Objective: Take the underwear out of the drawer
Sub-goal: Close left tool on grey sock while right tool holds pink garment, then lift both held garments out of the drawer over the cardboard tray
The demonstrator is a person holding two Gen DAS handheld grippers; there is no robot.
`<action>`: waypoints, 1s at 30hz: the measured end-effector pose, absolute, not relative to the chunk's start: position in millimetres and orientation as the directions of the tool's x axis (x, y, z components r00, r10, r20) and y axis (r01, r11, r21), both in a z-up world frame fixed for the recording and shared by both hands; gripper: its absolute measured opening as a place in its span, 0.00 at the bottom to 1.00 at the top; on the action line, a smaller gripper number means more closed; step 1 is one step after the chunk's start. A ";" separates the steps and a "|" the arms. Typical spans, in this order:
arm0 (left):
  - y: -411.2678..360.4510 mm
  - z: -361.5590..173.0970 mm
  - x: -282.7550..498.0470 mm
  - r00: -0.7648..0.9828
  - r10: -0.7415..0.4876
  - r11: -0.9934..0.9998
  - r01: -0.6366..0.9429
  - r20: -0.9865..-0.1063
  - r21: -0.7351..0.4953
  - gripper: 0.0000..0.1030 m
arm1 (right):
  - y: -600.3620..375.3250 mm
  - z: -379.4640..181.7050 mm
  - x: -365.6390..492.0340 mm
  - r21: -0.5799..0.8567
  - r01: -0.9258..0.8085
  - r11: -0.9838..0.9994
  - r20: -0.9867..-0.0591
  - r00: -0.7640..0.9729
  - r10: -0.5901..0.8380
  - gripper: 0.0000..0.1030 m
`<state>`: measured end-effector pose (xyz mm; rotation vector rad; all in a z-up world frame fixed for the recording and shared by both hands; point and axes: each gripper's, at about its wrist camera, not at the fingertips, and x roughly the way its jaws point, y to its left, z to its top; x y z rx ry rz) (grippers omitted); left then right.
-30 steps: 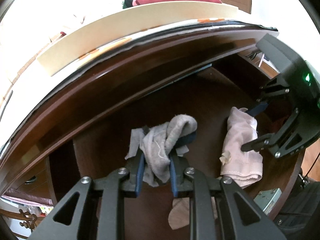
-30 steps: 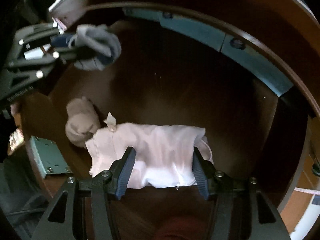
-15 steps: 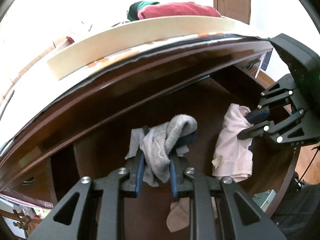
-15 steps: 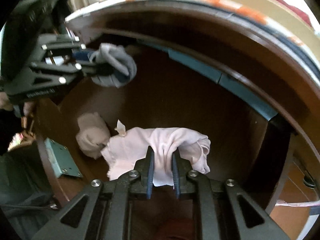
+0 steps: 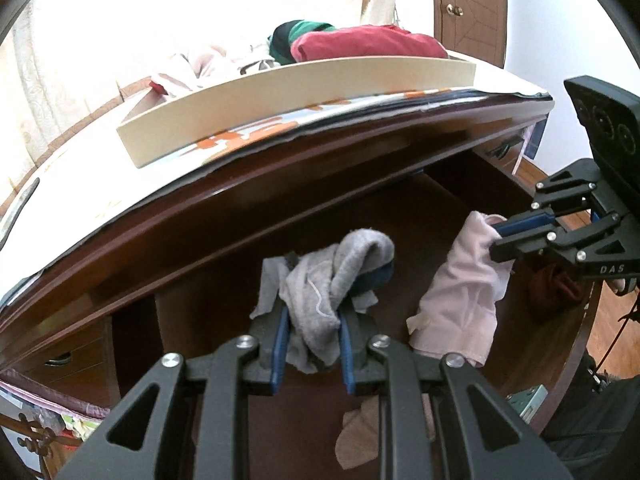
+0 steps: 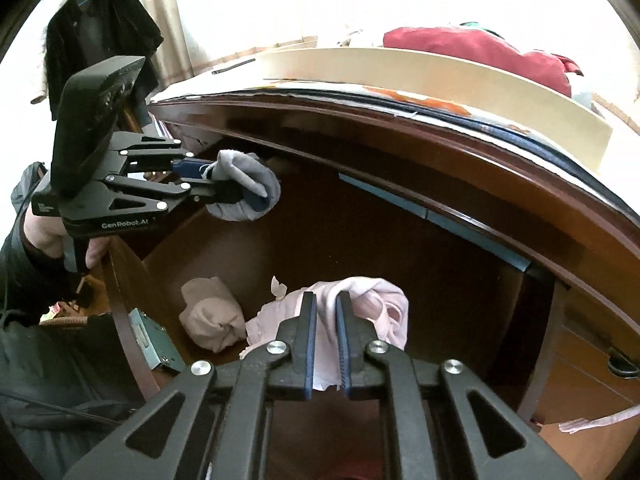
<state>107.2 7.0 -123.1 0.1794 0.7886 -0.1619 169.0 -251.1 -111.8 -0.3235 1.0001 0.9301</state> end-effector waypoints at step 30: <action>6.3 -127.9 110.7 0.695 -0.087 0.971 0.218 -0.714 0.094 0.20 | -208.1 -144.9 162.6 -0.047 -0.826 0.561 -0.952 0.207 0.225 0.06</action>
